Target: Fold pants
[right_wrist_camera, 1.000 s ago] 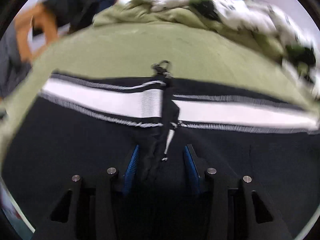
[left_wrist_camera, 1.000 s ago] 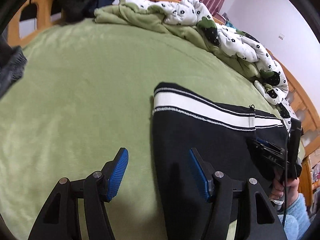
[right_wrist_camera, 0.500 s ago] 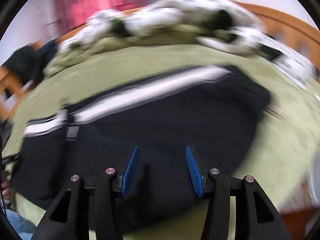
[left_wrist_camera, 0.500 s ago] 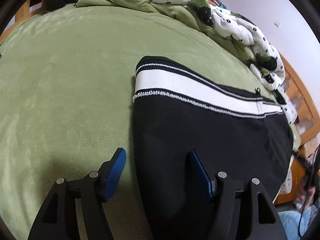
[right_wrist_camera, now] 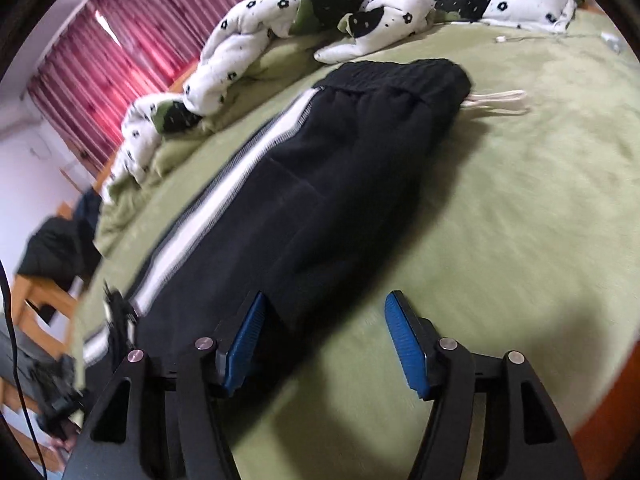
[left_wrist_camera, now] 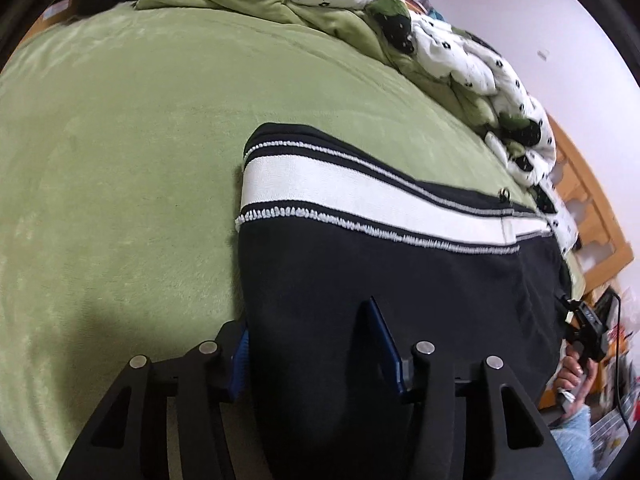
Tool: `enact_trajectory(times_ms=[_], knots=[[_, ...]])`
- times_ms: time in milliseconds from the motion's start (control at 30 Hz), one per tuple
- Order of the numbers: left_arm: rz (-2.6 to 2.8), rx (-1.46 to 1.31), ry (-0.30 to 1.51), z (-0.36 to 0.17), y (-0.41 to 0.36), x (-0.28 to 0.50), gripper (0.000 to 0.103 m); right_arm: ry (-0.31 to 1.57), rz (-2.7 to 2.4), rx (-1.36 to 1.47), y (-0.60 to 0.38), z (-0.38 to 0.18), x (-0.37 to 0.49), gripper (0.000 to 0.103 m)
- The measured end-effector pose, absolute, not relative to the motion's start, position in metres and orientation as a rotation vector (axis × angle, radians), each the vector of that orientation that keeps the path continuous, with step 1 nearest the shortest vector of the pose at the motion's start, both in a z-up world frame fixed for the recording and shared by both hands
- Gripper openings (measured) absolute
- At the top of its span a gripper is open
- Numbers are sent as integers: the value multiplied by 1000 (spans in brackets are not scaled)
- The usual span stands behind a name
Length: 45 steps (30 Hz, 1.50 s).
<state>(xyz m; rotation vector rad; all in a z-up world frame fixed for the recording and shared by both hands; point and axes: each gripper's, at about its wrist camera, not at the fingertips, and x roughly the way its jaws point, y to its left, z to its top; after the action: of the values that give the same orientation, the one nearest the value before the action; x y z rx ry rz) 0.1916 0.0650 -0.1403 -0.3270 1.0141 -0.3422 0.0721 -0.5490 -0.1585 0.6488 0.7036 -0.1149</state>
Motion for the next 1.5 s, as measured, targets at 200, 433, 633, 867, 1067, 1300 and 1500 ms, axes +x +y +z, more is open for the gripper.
enact_trajectory(times_ms=[200,433,633,867,1067,1300,1500], knots=[[-330,-365,1004,-141,66,193,32,711,-50,755,-558,-160,119,50],[-374,-383,892,-106,67,185,10,677,-181,595,-522,-117,137,15],[-437,-451,788,-65,83,184,9,564,-127,427,-461,-29,159,14],[-299,-461,740,-43,164,179,10,467,32,408,-377,33,180,13],[-83,-397,861,-68,237,180,13,539,198,392,-308,4,198,15],[71,-390,976,-124,249,168,46,827,242,352,-287,-95,207,23],[69,-322,871,-104,223,129,66,805,245,201,-307,-90,130,49]])
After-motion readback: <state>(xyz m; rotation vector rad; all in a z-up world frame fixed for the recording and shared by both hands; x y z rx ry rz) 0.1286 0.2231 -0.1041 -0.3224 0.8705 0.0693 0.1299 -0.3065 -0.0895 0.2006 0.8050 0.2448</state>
